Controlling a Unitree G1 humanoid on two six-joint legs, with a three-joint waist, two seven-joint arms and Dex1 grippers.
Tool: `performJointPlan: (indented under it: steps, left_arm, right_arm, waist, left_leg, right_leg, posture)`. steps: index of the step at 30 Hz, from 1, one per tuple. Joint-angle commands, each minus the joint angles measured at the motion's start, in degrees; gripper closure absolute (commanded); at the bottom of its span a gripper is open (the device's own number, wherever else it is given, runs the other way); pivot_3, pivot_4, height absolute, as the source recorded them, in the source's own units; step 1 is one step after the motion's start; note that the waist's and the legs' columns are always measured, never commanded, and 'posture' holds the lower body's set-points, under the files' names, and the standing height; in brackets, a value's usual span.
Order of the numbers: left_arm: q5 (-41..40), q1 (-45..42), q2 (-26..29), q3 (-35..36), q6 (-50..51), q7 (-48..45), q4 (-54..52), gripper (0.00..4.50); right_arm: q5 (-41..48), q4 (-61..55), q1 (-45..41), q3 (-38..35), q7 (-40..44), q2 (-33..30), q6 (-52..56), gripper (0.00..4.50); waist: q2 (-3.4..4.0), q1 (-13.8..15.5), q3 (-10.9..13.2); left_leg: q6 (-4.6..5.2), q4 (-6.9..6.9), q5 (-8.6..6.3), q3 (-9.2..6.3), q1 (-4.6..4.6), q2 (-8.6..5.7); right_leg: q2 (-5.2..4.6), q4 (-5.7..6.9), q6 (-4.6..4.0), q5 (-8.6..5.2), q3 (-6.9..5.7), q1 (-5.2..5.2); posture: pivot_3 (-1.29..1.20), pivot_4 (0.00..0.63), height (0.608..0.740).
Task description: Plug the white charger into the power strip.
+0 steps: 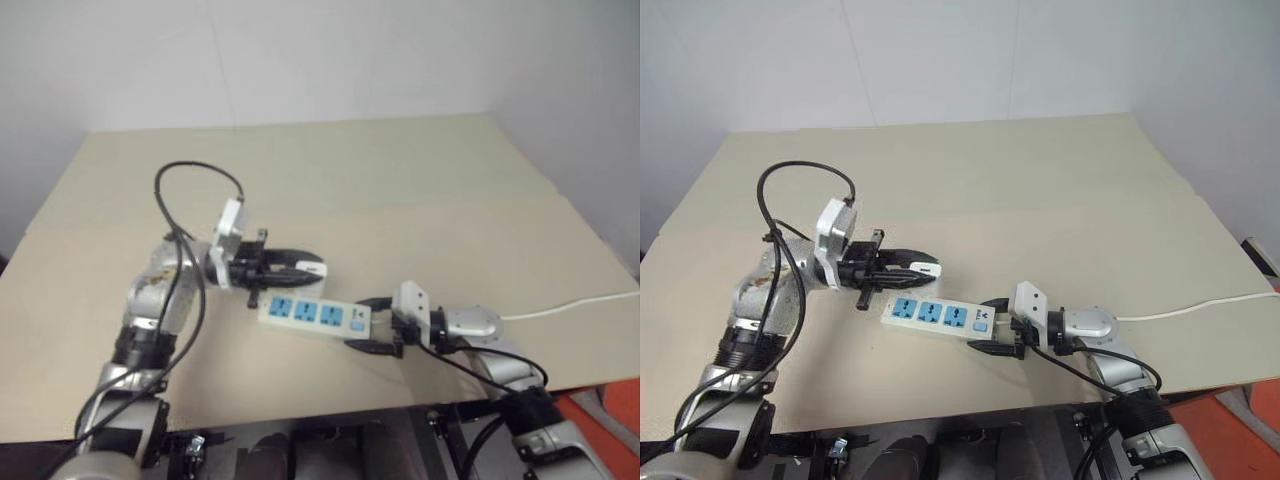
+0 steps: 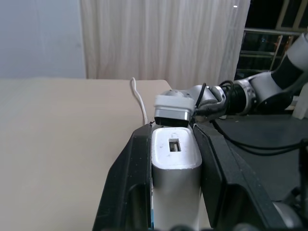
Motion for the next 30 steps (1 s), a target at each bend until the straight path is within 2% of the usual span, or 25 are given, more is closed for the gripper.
performJointPlan:
  steps: [1,12,18,30]
  left_arm:
    - [-1.5,-1.0,-1.3,0.9,-2.2,-1.9,1.6,3.49]
    - [-0.1,-4.2,-6.8,-0.4,-6.5,-6.8,12.2,3.49]
    - [0.9,-4.9,-5.6,-5.2,-8.8,-7.3,15.7,3.49]
    - [0.2,-6.2,-7.2,-8.6,-11.8,-7.3,21.3,3.49]
  right_arm:
    - [-2.1,-0.1,1.4,1.0,-0.4,-0.7,0.1,1.08]
    - [-2.4,-1.3,2.2,1.0,-1.1,-1.1,0.9,1.08]
    - [-2.3,-2.2,2.7,1.2,-1.4,-0.9,1.5,1.08]
    - [-2.4,-3.5,3.6,1.3,-2.2,-1.0,2.2,1.08]
  waist:
    - [0.00,0.0,0.0]
    - [-0.01,0.1,0.0]
    - [-0.01,0.1,0.0]
    - [-0.01,0.1,0.0]
  left_leg:
    - [0.00,0.00,0.00,0.01,0.02,0.00]
    - [0.03,-0.02,-0.02,0.03,0.02,-0.05]
    - [0.04,-0.04,-0.03,0.03,0.02,-0.06]
    - [0.05,-0.07,-0.05,0.03,0.02,-0.07]
  right_leg:
    - [0.00,0.00,0.00,0.00,0.00,0.02]
    - [0.00,-0.09,0.00,0.00,0.00,0.03]
    - [0.01,-0.12,0.00,0.00,0.00,0.03]
    - [0.01,-0.19,0.01,0.00,0.00,0.03]
  posture:
    - [0.00,0.150,0.740]
    - [0.00,0.150,0.740]
    - [0.00,0.150,0.740]
    - [0.00,0.150,0.740]
